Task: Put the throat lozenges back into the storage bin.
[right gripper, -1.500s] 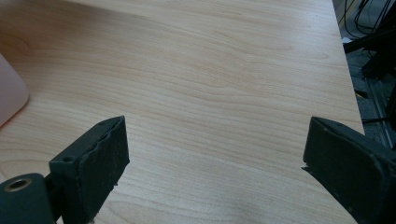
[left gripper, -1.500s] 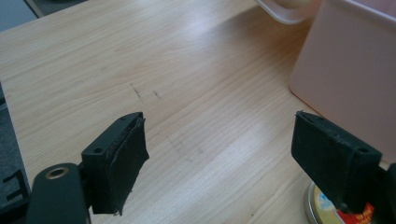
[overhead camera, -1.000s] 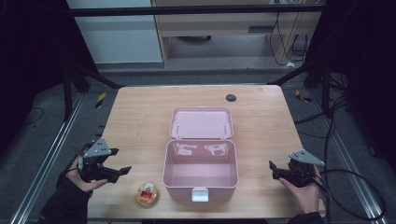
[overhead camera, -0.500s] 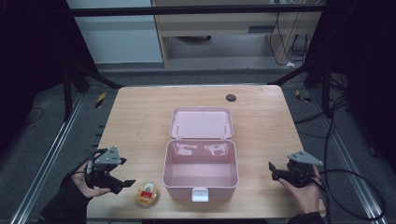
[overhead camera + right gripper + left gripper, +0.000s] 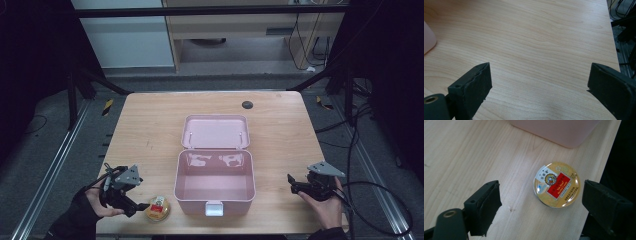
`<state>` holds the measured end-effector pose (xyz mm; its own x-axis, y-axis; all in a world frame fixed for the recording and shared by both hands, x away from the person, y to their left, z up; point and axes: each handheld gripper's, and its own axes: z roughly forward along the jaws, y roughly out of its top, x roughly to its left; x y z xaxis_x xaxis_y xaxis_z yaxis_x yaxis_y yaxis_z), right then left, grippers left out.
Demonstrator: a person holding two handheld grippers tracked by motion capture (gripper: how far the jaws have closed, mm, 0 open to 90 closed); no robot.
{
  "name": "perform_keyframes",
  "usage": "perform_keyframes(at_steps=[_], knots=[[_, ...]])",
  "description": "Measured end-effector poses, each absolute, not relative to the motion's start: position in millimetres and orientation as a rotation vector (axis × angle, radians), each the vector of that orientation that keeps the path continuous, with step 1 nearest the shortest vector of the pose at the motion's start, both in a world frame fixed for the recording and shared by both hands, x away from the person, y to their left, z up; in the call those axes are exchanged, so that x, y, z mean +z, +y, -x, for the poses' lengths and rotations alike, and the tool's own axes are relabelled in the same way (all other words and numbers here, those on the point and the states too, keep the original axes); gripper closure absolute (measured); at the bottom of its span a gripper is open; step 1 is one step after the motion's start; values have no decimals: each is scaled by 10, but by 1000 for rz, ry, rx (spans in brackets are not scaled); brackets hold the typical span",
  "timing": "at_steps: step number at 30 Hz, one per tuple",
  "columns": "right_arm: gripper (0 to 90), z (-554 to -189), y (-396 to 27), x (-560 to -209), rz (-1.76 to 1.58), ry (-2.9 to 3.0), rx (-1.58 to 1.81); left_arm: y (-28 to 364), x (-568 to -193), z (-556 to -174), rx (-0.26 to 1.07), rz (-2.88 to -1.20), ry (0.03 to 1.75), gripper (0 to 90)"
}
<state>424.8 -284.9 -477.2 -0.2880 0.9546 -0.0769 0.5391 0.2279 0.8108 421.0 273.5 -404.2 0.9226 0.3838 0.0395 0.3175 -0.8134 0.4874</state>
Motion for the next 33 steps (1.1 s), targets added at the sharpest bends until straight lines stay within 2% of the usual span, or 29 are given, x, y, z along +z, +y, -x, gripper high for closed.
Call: perform_keyframes(at_steps=[33], knots=[[59, -4259, -2829, -4797, -1354, 1962, 897, 2385, -4431, -4213, 68, -2758, 378, 90]])
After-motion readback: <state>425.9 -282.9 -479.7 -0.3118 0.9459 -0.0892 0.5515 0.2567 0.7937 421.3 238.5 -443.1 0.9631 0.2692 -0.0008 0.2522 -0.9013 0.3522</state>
